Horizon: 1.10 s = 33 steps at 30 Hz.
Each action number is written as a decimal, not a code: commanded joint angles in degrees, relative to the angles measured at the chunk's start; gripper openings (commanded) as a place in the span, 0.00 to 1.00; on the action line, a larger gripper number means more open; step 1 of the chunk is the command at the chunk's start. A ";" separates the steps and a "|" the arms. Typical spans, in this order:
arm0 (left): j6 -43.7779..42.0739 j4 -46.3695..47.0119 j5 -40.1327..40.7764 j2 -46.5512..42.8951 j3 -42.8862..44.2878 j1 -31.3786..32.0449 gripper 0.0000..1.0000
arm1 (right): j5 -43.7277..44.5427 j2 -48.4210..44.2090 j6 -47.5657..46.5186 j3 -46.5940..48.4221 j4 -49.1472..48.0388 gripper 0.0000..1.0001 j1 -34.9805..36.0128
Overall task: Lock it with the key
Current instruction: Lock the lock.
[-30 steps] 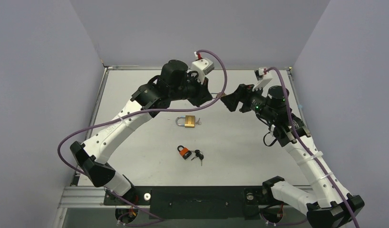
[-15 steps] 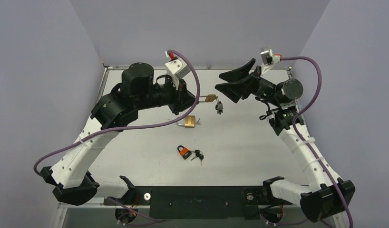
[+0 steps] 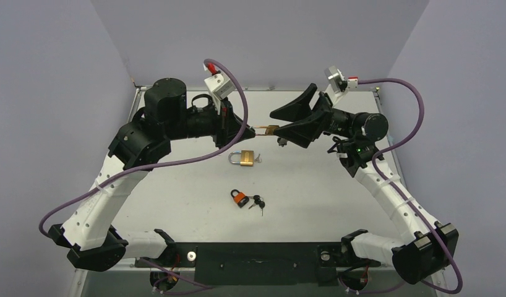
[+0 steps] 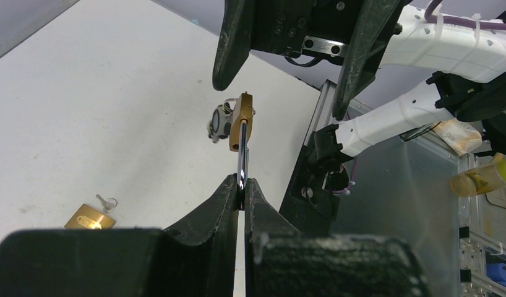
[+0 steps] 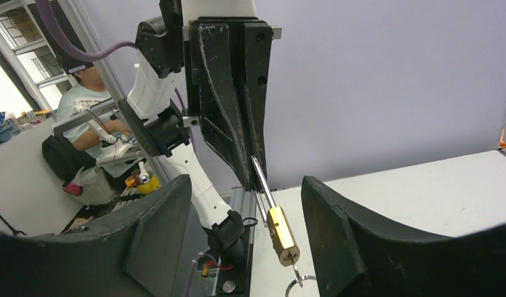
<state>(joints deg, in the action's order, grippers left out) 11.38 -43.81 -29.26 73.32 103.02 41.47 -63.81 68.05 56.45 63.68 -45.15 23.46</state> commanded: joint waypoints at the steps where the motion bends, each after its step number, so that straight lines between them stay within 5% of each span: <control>1: 1.39 5.16 -4.64 -2.13 2.19 -0.89 0.00 | -0.78 -2.53 -2.71 -1.51 -1.33 0.60 0.35; 7: 1.61 5.44 -5.73 -2.55 2.29 -0.89 0.00 | -0.01 -2.77 -7.45 -1.72 4.77 0.59 0.35; 17: 3.10 7.91 -4.99 -3.44 1.36 -1.64 0.00 | -0.12 -3.49 -7.58 -2.38 4.89 0.46 0.69; 33: 5.31 10.65 -7.31 -3.18 -0.01 -3.19 0.00 | 1.24 -4.51 -7.74 -2.46 4.15 0.41 2.02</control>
<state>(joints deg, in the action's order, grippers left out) 15.81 -38.50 -34.96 71.24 102.63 38.83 -63.59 64.66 50.11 60.64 -38.06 24.82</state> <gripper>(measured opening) 0.022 0.412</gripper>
